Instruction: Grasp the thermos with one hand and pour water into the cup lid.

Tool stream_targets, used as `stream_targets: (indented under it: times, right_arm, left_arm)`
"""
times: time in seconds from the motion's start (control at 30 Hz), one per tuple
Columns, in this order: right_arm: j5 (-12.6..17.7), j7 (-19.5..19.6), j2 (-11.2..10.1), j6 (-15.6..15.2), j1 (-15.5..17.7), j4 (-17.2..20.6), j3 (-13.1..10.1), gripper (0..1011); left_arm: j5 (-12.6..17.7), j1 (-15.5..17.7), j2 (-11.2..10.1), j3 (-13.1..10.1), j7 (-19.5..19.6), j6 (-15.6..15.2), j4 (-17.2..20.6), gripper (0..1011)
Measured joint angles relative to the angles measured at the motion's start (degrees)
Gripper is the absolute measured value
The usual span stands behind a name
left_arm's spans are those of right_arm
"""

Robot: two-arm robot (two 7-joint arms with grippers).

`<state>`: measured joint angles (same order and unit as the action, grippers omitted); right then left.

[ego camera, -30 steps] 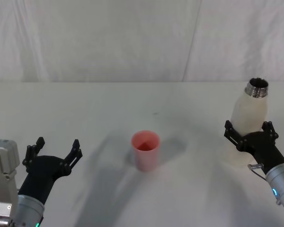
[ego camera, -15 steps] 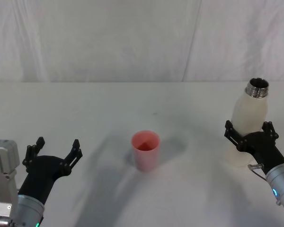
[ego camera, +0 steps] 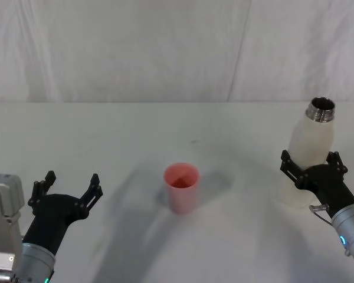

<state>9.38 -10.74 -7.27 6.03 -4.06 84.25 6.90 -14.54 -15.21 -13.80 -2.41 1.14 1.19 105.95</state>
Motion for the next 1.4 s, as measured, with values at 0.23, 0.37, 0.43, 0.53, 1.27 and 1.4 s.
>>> stream_targets:
  times: [0.23, 0.37, 0.43, 0.53, 1.27, 1.4]
  right_arm:
    - [-3.06, 0.05, -2.05, -0.18, -0.26, 2.23, 1.19, 950]
    - [-5.31, -0.05, -3.46, -0.68, -0.95, 3.59, 2.14, 950]
    - [-6.27, -0.3, -4.02, -0.98, -1.41, 4.17, 2.59, 950]
    - [-7.18, -0.63, -4.59, -1.23, -1.98, 4.69, 3.01, 950]
    - [-9.46, -2.54, -6.68, -2.88, -6.11, 6.55, 4.69, 950]
    - [-11.78, -2.27, -7.61, -2.31, -6.5, 6.27, 5.57, 950]
  left_arm:
    - [0.0, 0.0, 0.0, 0.0, 0.0, 0.0, 0.0, 1001]
    - [0.0, 0.0, 0.0, 0.0, 0.0, 0.0, 0.0, 1001]
    - [0.0, 0.0, 0.0, 0.0, 0.0, 0.0, 0.0, 1001]
    - [0.0, 0.0, 0.0, 0.0, 0.0, 0.0, 0.0, 1001]
    - [0.0, 0.0, 0.0, 0.0, 0.0, 0.0, 0.0, 1001]
    - [0.0, 0.0, 0.0, 0.0, 0.0, 0.0, 0.0, 1001]
